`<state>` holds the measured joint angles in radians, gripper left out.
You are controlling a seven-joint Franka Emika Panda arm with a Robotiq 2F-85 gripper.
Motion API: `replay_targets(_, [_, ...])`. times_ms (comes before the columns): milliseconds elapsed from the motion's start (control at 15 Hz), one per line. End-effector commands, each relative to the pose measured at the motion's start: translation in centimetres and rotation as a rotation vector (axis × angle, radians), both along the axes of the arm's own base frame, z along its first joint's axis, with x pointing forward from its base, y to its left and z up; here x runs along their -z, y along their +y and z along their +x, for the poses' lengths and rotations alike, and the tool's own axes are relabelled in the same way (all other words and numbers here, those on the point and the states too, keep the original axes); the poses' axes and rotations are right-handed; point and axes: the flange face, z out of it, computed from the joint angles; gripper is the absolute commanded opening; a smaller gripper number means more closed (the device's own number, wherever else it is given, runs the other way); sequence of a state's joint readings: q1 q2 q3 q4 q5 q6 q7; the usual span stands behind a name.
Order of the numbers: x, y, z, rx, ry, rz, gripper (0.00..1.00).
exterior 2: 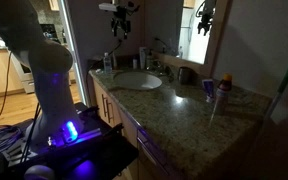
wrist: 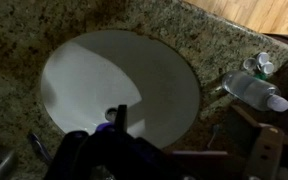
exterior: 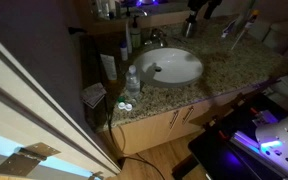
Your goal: Move the faucet handle upwards
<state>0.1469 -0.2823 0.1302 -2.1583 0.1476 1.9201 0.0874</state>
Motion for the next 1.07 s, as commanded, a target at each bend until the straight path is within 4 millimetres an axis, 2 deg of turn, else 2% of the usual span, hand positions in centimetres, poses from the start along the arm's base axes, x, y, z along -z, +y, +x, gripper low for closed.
replay_targets(0, [-0.1, 0.0, 0.0, 0.000, 0.001, 0.000, 1.00])
replay_targets(133, [3.6, 0.6, 2.6, 0.049, 0.024, -0.103, 1.00])
replay_targets(333, [7.5, -1.9, 7.1, 0.208, -0.007, -0.206, 1.00])
replay_targets(467, [9.2, -4.1, 10.9, 0.333, -0.044, -0.230, 1.00])
replay_targets(533, [8.9, -4.6, 12.5, 0.399, -0.054, -0.211, 1.00])
replay_targets(600, [8.1, -4.6, 13.4, 0.450, -0.057, -0.189, 1.00])
replay_targets(667, [9.2, -4.3, 10.6, 0.372, -0.042, -0.209, 1.00])
replay_targets(733, [9.0, -4.9, 12.0, 0.410, -0.049, -0.201, 1.00])
replay_targets(867, [8.5, -4.9, 13.3, 0.435, -0.062, -0.192, 1.00])
replay_targets(1000, [10.5, -5.0, 14.7, 0.419, -0.033, -0.174, 1.00])
